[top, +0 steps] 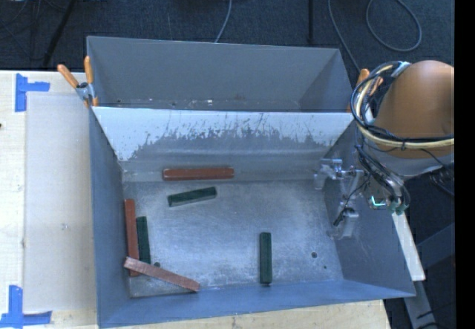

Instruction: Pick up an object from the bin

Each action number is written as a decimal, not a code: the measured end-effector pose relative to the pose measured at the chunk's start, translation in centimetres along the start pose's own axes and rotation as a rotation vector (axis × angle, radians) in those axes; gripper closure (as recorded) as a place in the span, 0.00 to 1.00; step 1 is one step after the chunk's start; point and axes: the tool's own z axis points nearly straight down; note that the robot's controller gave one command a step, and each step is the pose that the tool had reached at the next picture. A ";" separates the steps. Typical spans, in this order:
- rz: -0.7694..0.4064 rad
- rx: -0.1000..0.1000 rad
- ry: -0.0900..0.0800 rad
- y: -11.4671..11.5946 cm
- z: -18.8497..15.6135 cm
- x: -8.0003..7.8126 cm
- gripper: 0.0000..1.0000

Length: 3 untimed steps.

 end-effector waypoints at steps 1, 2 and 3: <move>-0.484 0.001 -0.008 4.3 14.3 3.0 0.00; -1.059 0.003 -0.009 10.1 13.9 3.4 0.00; -1.161 0.002 -0.013 24.0 2.4 5.7 0.00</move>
Offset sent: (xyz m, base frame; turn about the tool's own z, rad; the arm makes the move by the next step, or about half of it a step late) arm -0.0306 0.0430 -0.1413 -0.4855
